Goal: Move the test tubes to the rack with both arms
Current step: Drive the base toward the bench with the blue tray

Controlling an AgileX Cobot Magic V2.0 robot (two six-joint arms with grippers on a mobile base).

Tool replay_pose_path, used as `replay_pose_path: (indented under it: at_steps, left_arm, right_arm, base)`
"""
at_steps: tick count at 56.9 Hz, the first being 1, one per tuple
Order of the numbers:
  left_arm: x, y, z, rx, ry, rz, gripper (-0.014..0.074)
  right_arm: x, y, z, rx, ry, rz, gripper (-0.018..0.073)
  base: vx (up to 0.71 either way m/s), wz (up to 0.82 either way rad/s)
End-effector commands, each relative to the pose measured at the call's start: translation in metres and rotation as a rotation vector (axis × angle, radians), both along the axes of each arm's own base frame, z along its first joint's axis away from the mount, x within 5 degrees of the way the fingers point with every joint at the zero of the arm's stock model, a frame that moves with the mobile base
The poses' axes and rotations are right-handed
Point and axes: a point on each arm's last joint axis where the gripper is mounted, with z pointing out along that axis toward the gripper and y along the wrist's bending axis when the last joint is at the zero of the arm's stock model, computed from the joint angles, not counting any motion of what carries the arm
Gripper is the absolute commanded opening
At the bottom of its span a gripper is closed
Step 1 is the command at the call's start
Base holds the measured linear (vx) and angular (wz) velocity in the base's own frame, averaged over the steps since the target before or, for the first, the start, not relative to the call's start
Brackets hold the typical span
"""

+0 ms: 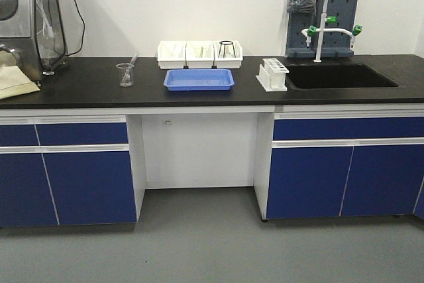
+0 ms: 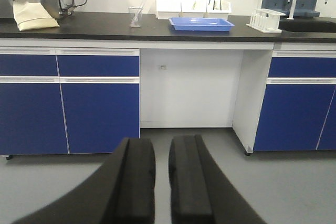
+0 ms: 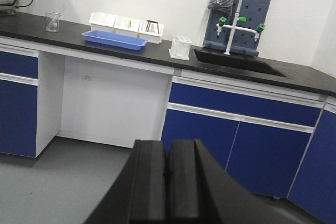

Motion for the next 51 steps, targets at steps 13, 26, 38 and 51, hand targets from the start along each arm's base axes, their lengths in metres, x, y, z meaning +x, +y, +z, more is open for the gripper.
replay_pose_path:
  at_steps: [13, 26, 38, 51]
  left_arm:
    - [-0.0002, -0.0004, -0.0003, -0.009, -0.075, -0.006, 0.0241]
    - [-0.0002, -0.0004, -0.0003, -0.009, -0.075, -0.006, 0.0241]
    - [-0.0002, -0.0004, -0.0003, -0.009, -0.075, -0.006, 0.0241]
    - [-0.0002, -0.0004, -0.0003, -0.009, -0.075, -0.006, 0.0241]
  right_arm:
    - [0.0011, 0.0012, 0.0041, -0.017, -0.057, 0.012, -0.0008]
    - [0.0011, 0.0012, 0.0041, -0.017, -0.057, 0.012, -0.0008]
    - [0.0011, 0.0012, 0.0041, -0.017, -0.057, 0.012, -0.0008]
    - [0.0011, 0.0012, 0.0041, -0.017, -0.057, 0.012, -0.0008]
  base:
    - [0.0, 0.0]
    - [0.0, 0.0]
    - [0.0, 0.0]
    - [0.0, 0.0]
